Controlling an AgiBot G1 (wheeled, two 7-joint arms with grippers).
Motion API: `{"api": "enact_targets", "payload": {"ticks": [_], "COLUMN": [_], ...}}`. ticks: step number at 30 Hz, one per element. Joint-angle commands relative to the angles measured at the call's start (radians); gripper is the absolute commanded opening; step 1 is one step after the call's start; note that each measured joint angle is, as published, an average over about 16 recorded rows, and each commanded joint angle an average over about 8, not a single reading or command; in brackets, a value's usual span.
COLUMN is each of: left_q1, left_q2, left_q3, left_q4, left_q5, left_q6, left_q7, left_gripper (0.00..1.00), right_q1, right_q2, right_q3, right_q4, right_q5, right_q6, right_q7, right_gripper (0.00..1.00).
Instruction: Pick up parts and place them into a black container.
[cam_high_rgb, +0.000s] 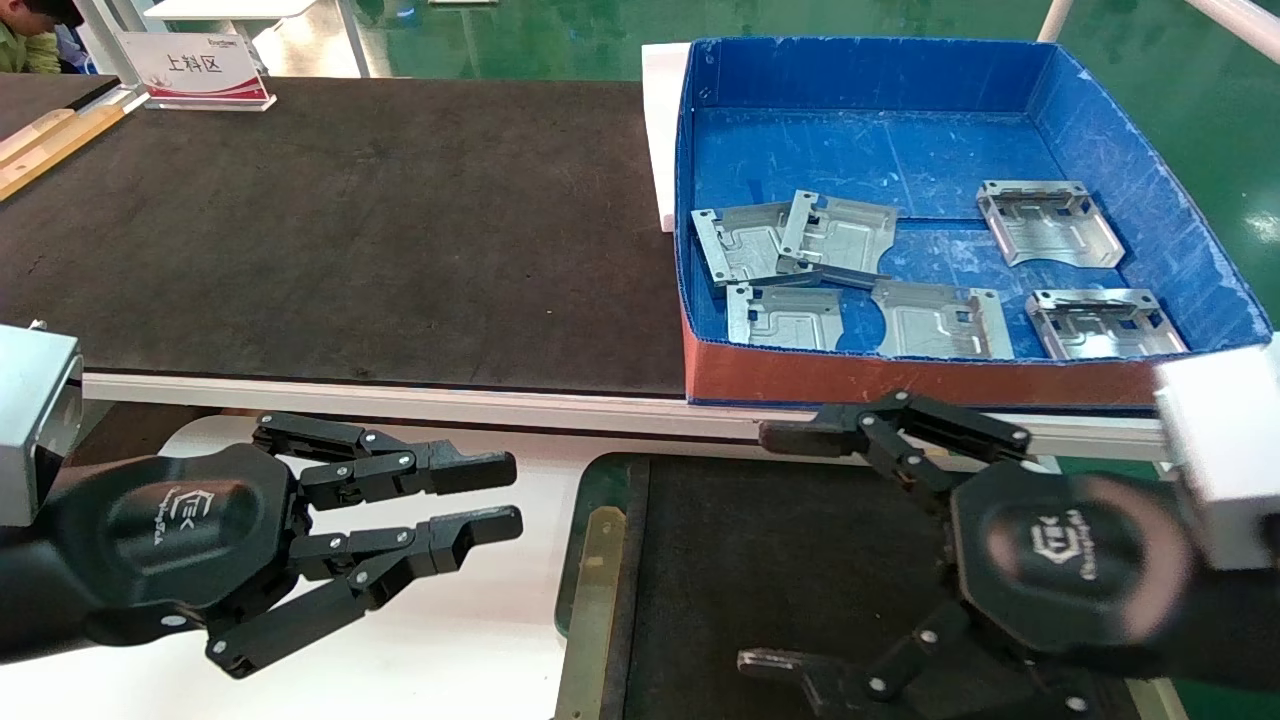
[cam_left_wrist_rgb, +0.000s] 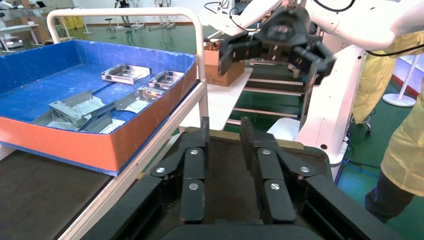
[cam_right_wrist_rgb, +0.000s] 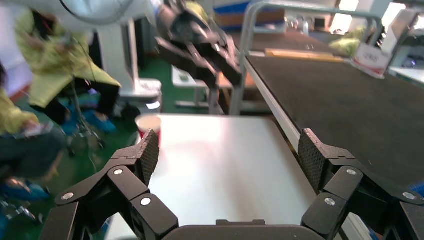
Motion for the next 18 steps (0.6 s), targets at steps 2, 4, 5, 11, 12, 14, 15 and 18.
{"api": "enact_targets", "payload": {"ticks": [2,4,5,11,12,14,15,18], "left_q1": [0.000,0.000,0.000,0.000,0.000,0.000,0.000,0.000], "left_q2": [0.000,0.000,0.000,0.000,0.000,0.000,0.000,0.000], "left_q3": [0.000,0.000,0.000,0.000,0.000,0.000,0.000,0.000], "left_q4": [0.000,0.000,0.000,0.000,0.000,0.000,0.000,0.000], "left_q5": [0.000,0.000,0.000,0.000,0.000,0.000,0.000,0.000], "left_q6": [0.000,0.000,0.000,0.000,0.000,0.000,0.000,0.000], "left_q7": [0.000,0.000,0.000,0.000,0.000,0.000,0.000,0.000], "left_gripper": [1.00,1.00,1.00,1.00,1.00,1.00,1.00,1.00], "right_q1": [0.008,0.021,0.029,0.099,0.115,0.153,0.172,0.238], "right_q2": [-0.003,-0.008,-0.012,-0.044,-0.052,-0.070,-0.080,-0.111], "right_q3": [-0.005,-0.009,-0.011,-0.036,-0.042,-0.055,-0.062,-0.079], "right_q4": [-0.004,-0.016,-0.024,-0.114,-0.137,-0.194,-0.224,-0.329], "right_q5": [-0.028,-0.054,-0.068,-0.161,-0.177,-0.212,-0.227,-0.271], "right_q6": [0.019,0.042,0.054,0.108,0.113,0.120,0.122,0.126], "right_q7": [-0.006,-0.009,-0.010,-0.023,-0.026,-0.036,-0.042,-0.064], "right_gripper": [1.00,1.00,1.00,1.00,1.00,1.00,1.00,1.00]}}
